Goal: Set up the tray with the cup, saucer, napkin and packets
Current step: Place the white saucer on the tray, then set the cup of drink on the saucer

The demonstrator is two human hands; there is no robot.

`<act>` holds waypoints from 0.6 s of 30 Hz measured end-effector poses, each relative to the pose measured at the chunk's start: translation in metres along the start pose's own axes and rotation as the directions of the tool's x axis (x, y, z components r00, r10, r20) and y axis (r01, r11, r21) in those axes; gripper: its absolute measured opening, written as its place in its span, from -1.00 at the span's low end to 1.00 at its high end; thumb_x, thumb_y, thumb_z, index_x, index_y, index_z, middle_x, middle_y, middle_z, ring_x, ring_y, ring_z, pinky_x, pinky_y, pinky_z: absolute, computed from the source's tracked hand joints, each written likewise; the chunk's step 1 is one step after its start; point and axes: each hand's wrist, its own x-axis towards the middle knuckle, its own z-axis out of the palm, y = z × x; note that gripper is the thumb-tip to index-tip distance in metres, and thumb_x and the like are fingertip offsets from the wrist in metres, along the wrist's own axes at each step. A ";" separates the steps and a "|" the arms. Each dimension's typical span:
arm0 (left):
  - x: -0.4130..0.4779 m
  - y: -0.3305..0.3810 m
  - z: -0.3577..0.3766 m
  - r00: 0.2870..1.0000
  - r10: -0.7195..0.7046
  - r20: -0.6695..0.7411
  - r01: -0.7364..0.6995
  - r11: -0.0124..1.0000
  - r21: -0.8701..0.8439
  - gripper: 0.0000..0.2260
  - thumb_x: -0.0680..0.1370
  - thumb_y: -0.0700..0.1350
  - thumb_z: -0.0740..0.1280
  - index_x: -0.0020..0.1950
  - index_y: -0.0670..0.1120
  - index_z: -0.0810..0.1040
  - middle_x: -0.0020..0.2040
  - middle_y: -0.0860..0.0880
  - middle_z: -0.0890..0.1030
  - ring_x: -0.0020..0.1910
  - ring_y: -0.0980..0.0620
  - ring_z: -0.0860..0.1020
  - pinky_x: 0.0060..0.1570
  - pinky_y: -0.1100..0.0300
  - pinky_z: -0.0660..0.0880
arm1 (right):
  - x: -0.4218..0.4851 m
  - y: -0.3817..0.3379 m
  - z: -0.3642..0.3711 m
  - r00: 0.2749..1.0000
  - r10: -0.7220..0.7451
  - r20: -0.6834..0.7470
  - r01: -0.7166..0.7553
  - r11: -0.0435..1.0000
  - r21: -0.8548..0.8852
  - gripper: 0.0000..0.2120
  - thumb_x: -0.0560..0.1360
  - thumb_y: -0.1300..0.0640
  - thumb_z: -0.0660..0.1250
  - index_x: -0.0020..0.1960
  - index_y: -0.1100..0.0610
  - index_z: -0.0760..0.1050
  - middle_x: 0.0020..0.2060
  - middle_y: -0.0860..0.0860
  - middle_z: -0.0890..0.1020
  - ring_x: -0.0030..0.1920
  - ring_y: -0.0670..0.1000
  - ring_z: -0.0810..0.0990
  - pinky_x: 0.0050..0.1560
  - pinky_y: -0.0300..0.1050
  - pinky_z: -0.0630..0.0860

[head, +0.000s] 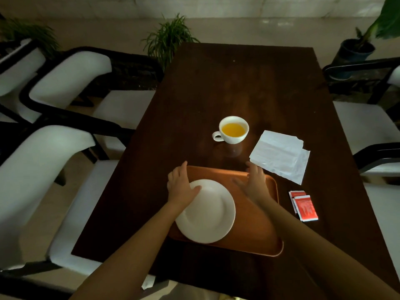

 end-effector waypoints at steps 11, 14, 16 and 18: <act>0.133 0.077 -0.007 0.963 0.241 0.124 -0.197 0.936 -0.290 -0.11 0.34 -0.10 0.49 0.48 -0.02 -0.02 0.50 -0.10 0.16 0.49 -0.11 0.04 0.41 -0.04 0.14 | 0.102 -0.012 -0.008 0.998 0.017 -0.063 -0.012 0.997 0.076 -0.13 0.32 -0.06 0.49 0.45 0.09 0.07 0.41 0.13 0.29 0.39 0.17 0.27 0.33 0.22 0.36; 0.162 0.084 -0.002 0.941 0.291 0.172 -0.231 0.925 -0.301 -0.10 0.33 -0.15 0.50 0.49 -0.05 -0.01 0.50 -0.11 0.16 0.49 -0.11 0.08 0.41 -0.03 0.13 | 0.122 -0.013 0.001 0.998 -0.004 -0.065 0.013 0.991 0.135 -0.11 0.30 0.02 0.52 0.45 0.10 0.07 0.40 0.13 0.30 0.39 0.17 0.27 0.33 0.22 0.36; 0.178 0.088 0.005 0.924 0.305 0.232 -0.226 0.922 -0.315 -0.11 0.33 -0.15 0.50 0.48 -0.04 0.00 0.50 -0.10 0.17 0.48 -0.09 0.11 0.40 -0.04 0.16 | 0.132 -0.015 0.006 0.994 -0.024 -0.104 0.045 0.978 0.202 -0.12 0.29 0.08 0.53 0.44 0.11 0.08 0.39 0.14 0.31 0.38 0.16 0.29 0.33 0.19 0.37; 0.191 0.090 0.011 0.901 0.317 0.298 -0.219 0.922 -0.319 -0.12 0.33 -0.14 0.50 0.48 -0.02 0.01 0.49 -0.09 0.20 0.47 -0.08 0.16 0.38 -0.04 0.21 | 0.140 -0.017 0.010 0.988 -0.042 -0.147 0.081 0.960 0.269 -0.12 0.28 0.11 0.54 0.44 0.12 0.10 0.38 0.14 0.32 0.36 0.09 0.32 0.29 0.06 0.39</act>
